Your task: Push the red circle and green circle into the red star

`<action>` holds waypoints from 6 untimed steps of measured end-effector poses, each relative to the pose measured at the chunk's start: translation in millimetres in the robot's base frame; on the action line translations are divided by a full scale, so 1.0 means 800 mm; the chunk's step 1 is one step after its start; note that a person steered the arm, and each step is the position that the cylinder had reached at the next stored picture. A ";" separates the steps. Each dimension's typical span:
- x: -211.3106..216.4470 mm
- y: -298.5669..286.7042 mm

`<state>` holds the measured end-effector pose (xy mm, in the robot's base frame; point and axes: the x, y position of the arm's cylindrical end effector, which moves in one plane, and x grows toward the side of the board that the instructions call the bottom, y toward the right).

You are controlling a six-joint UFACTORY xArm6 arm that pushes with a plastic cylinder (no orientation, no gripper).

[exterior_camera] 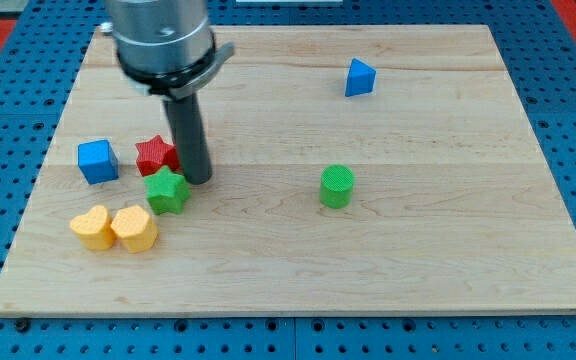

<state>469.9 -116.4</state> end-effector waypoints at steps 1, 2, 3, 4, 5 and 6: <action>0.013 -0.029; 0.037 0.020; 0.086 0.088; 0.095 0.192; 0.071 0.318; 0.046 0.298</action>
<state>506.8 121.7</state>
